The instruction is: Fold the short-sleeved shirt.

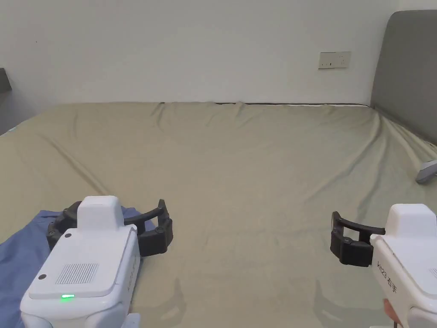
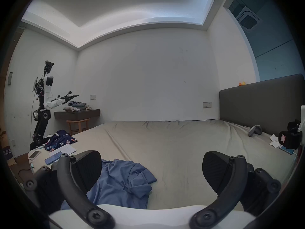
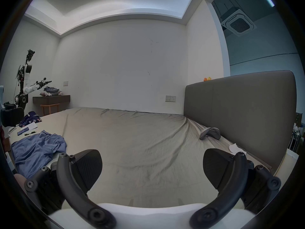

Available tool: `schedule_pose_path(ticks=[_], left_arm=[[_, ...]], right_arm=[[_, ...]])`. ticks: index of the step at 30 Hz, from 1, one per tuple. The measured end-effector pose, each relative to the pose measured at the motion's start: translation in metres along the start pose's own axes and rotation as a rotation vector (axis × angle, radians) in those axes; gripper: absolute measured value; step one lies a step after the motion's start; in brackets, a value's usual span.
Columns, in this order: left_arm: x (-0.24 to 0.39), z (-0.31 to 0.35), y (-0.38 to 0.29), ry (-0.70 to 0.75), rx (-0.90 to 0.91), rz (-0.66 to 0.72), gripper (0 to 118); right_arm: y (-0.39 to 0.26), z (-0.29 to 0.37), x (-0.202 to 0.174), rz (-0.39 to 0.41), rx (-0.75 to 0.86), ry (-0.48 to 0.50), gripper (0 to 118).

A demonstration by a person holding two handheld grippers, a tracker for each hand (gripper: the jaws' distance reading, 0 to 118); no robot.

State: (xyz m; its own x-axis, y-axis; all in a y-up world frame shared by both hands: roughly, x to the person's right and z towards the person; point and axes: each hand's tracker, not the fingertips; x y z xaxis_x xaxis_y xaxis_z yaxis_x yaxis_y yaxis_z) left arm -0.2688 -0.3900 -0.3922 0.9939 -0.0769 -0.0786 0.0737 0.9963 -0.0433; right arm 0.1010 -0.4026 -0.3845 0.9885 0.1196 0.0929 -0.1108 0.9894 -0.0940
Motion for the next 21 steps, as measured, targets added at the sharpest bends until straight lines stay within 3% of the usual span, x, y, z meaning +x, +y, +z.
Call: schedule_pose_path(ticks=[3, 5, 7, 8, 9, 10, 14, 15, 16, 17, 18, 21], left_arm=[[0.005, -0.001, 0.0, -0.013, -0.02, -0.042, 118], [0.009, -0.005, -0.002, -0.022, -0.075, -0.07, 118], [0.017, -0.008, -0.009, 0.011, -0.098, -0.208, 118], [0.026, -0.009, -0.014, 0.029, -0.084, -0.352, 118], [0.033, -0.008, -0.02, 0.03, -0.061, -0.497, 118], [0.043, -0.007, -0.031, 0.04, -0.028, -0.72, 118], [0.063, 0.004, -0.107, 0.073, 0.155, -1.617, 118], [0.065, 0.009, -0.12, 0.045, 0.157, -1.726, 118], [0.068, 0.012, -0.131, -0.003, 0.113, -1.785, 118], [0.073, 0.015, -0.135, -0.044, 0.057, -1.766, 118], [0.077, 0.016, -0.136, -0.075, 0.011, -1.725, 118], [0.08, 0.016, -0.132, -0.096, -0.031, -1.663, 117]], right_arm=[[-0.001, -0.001, -0.005, 0.055, -0.004, -0.017, 118], [-0.005, -0.005, -0.016, 0.174, -0.046, 0.016, 118], [-0.013, -0.005, -0.032, 0.333, -0.053, 0.016, 118], [-0.018, -0.003, -0.044, 0.492, -0.012, 0.014, 118], [-0.024, -0.002, -0.053, 0.6, -0.013, 0.022, 118], [-0.032, 0.0, -0.066, 0.764, 0.005, 0.021, 118], [-0.091, 0.021, -0.106, 1.58, 0.176, 0.077, 118], [-0.104, 0.021, -0.109, 1.701, 0.185, 0.095, 118], [-0.113, 0.022, -0.114, 1.771, 0.167, 0.142, 118], [-0.118, 0.024, -0.118, 1.775, 0.132, 0.193, 118], [-0.12, 0.025, -0.119, 1.747, 0.117, 0.231, 118], [-0.117, 0.023, -0.125, 1.703, 0.145, 0.203, 118]])
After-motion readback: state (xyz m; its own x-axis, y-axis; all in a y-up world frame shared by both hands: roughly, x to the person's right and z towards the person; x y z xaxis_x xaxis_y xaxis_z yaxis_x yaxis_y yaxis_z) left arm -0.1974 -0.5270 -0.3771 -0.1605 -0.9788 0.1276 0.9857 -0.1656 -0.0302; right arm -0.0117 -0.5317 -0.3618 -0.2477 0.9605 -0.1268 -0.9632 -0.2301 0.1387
